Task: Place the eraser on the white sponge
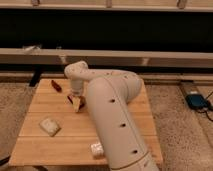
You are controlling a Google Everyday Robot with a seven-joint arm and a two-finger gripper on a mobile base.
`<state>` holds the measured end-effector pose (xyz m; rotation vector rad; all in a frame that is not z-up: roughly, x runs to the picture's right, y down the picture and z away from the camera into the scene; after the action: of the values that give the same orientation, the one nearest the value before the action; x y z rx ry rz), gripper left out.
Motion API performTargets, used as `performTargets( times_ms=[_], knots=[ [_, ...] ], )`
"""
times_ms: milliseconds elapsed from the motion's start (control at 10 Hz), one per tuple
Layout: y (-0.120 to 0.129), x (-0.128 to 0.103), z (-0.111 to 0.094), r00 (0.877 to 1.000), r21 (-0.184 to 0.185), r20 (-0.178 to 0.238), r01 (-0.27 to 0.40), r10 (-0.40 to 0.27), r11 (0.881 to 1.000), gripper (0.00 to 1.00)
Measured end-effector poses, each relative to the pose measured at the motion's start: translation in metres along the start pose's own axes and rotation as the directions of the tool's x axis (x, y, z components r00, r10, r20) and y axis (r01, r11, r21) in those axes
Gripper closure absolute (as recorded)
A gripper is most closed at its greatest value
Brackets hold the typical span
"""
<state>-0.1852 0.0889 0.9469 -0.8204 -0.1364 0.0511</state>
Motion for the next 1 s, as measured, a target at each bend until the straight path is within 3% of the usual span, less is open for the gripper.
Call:
performTargets(
  times_ms=[100, 300, 700, 900, 1000],
  knots=[
    [-0.0007, -0.0031, 0.0007, 1.0, -0.004, 0.002, -0.002, 0.002, 1.0, 0.22],
    [-0.0004, -0.0032, 0.001, 1.0, -0.004, 0.001, -0.002, 0.002, 1.0, 0.38],
    [-0.0011, -0.0042, -0.0013, 1.0, -0.002, 0.003, -0.002, 0.002, 1.0, 0.81],
    [-0.0005, -0.0042, -0.0033, 1.0, -0.004, 0.002, -0.002, 0.002, 1.0, 0.97],
    [0.0, -0.0041, -0.0042, 1.0, -0.005, 0.001, -0.001, 0.001, 1.0, 1.0]
  ],
)
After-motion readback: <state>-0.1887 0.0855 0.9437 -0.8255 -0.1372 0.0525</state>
